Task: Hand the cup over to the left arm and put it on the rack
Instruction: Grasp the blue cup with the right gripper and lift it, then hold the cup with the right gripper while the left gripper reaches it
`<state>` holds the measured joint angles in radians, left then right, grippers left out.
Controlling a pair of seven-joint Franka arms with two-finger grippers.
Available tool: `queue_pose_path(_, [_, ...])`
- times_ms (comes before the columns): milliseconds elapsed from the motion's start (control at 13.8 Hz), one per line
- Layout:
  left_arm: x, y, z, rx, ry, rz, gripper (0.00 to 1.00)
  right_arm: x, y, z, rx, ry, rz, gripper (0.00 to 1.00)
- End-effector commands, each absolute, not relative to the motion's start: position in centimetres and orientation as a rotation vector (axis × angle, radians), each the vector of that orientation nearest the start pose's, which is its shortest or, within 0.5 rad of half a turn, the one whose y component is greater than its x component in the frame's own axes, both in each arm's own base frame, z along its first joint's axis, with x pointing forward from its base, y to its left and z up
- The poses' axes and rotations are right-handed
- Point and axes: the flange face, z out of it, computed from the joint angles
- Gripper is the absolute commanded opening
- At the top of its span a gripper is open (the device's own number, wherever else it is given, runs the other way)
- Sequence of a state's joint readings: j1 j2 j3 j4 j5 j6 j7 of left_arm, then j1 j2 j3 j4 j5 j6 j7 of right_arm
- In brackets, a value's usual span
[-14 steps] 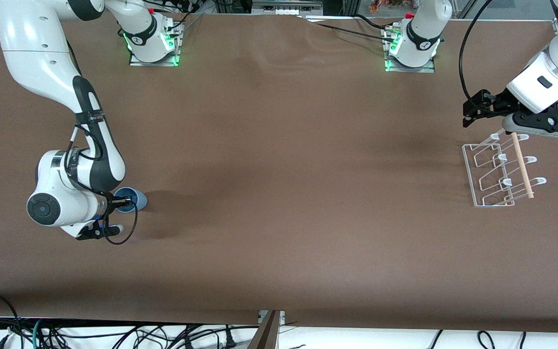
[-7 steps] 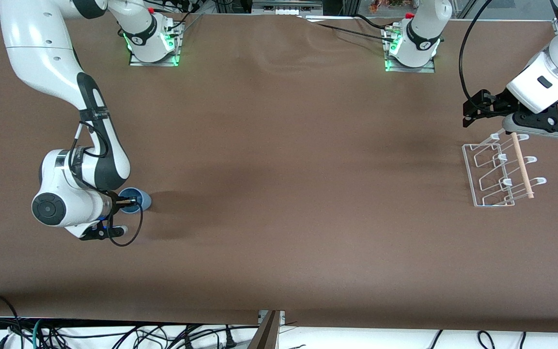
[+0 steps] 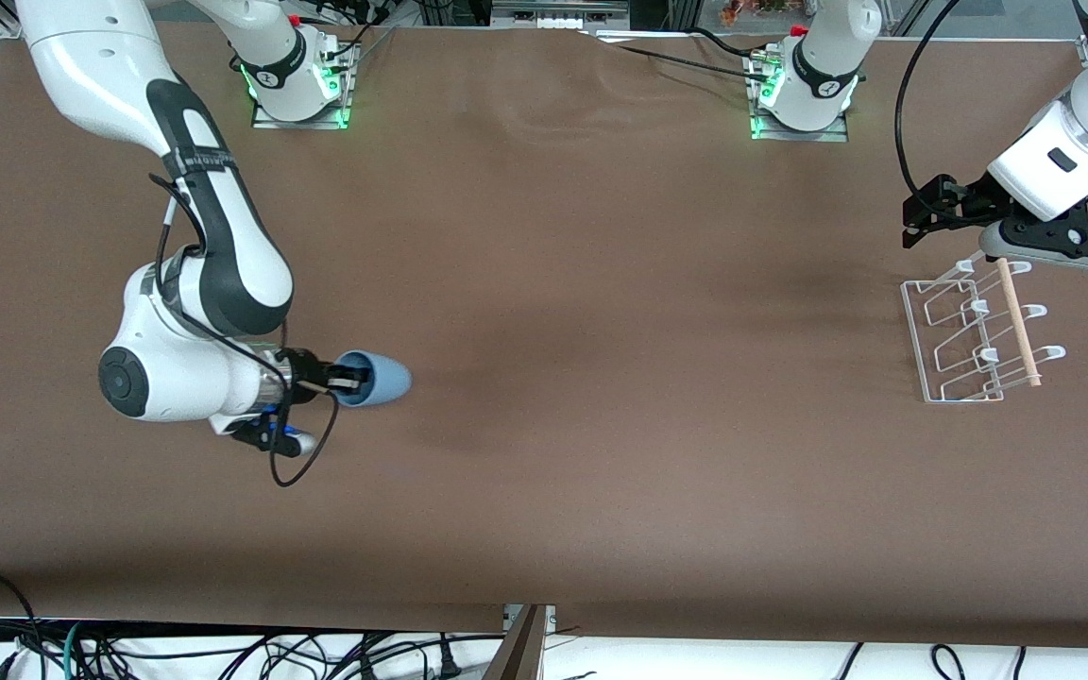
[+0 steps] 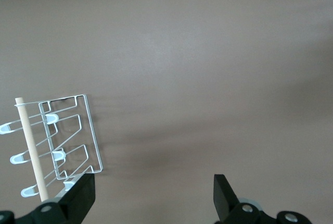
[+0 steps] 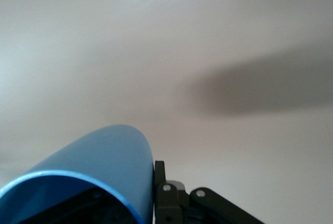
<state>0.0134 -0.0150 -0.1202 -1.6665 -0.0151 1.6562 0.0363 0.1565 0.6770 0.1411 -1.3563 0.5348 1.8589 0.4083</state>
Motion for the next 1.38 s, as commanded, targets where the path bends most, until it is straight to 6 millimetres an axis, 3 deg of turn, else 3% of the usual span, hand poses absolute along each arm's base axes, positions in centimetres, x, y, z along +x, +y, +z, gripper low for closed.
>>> queue_pose_path(0, [56.2, -5.8, 59.0, -3.137, 0.248, 0.021, 1.00, 67.3, 29.2, 37.6, -2.349, 0.558, 0.570, 0.00])
queue_pose_path(72, [56.3, -5.7, 58.9, -3.140, 0.248, 0.039, 1.00, 66.6, 32.9, 39.6, -2.318, 0.605, 0.555, 0.00])
queue_pose_path(217, [56.4, -6.9, 55.6, -3.133, 0.289, 0.243, 1.00, 64.6, 40.5, 43.1, -2.230, 0.705, 0.484, 0.00])
queue_pose_path(435, [57.2, -9.3, 56.0, -3.235, 0.465, 0.245, 1.00, 59.9, 50.6, 47.0, -2.068, 0.787, 0.371, 0.00])
queue_pose_path(507, [57.6, -9.7, 55.7, -3.258, 0.543, 0.246, 1.00, 58.2, 53.0, 47.9, -2.036, 0.788, 0.349, 0.00])
queue_pose_path(652, [57.9, -10.4, 55.8, -3.308, 0.724, 0.222, 1.00, 56.1, 55.4, 48.8, -2.017, 0.775, 0.354, 0.00])
queue_pose_path(797, [57.8, -10.9, 56.0, -3.293, 0.998, 0.168, 1.00, 55.7, 56.3, 48.9, -2.010, 0.768, 0.363, 0.00])
queue_pose_path(1014, [57.5, -12.4, 56.1, -3.136, 1.455, 0.102, 1.00, 55.8, 56.3, 49.0, -2.004, 0.775, 0.366, 0.00])
queue_pose_path(1304, [56.5, -18.5, 56.6, -2.904, 1.964, -0.060, 1.00, 55.7, 56.4, 48.9, -2.005, 0.780, 0.374, 0.00])
